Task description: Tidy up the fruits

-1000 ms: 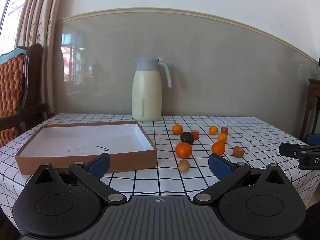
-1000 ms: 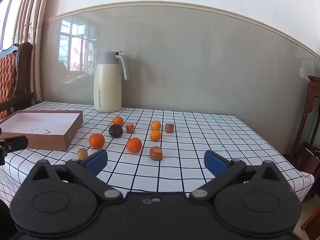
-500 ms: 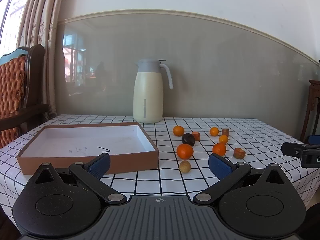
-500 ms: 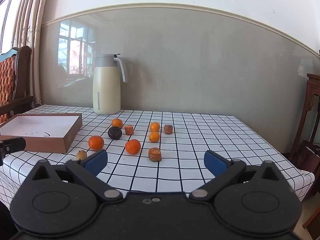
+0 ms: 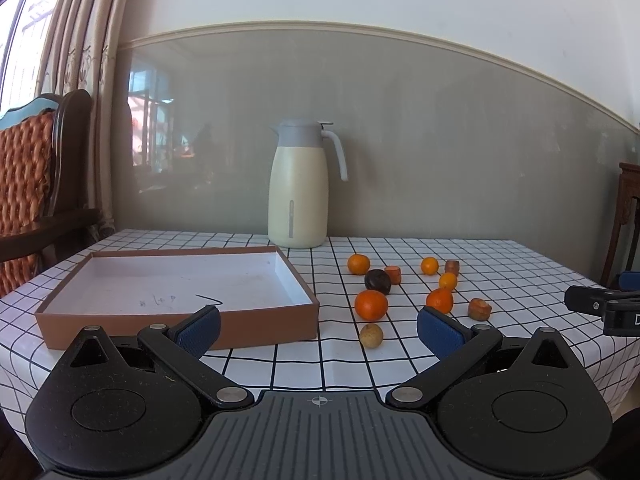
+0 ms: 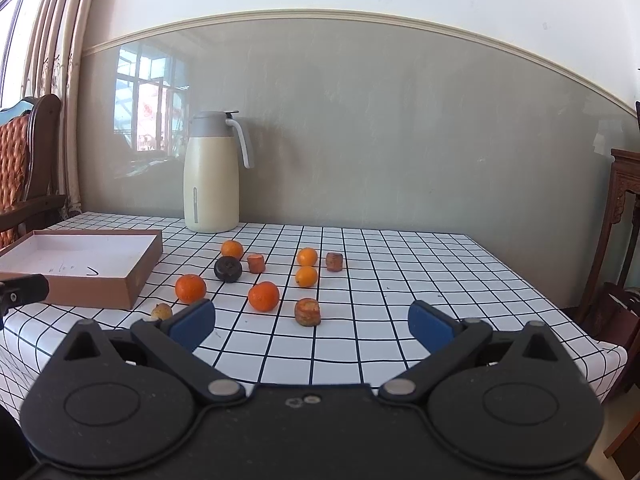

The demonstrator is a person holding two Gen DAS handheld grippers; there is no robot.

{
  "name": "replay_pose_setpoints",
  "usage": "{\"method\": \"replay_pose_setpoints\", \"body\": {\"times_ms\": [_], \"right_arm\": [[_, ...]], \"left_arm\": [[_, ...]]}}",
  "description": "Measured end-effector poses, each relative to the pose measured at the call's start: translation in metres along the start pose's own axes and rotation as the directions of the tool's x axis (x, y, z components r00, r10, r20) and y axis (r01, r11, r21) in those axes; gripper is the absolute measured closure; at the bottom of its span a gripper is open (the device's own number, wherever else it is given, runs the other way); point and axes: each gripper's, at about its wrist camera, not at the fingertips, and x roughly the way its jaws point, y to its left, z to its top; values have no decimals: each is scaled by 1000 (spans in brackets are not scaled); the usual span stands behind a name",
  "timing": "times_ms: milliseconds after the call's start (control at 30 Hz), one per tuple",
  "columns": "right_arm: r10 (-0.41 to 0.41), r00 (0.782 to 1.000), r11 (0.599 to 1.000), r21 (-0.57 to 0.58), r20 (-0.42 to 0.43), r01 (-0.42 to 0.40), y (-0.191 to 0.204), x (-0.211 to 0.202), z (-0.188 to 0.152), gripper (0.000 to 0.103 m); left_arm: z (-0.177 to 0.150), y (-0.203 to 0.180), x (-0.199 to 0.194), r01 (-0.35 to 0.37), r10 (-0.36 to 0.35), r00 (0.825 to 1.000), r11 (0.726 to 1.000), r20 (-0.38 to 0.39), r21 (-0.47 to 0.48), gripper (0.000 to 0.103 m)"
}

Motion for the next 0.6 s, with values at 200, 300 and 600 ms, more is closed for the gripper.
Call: {"method": "replay_pose_setpoints", "body": {"times_ms": [200, 300, 600], "right_arm": [[0, 1000, 1000, 0, 0, 0, 0, 0, 0, 6], [0, 1000, 1000, 0, 0, 0, 0, 0, 0, 6], [0, 1000, 1000, -1, 0, 0, 0, 0, -1, 6]], "left_arm": [[0, 0, 0, 1, -1, 1000, 1000, -1, 0, 0], [0, 0, 0, 1, -1, 1000, 1000, -1, 2, 0], [1, 1, -1, 1, -1, 1000, 1000, 2, 3, 0]]}}
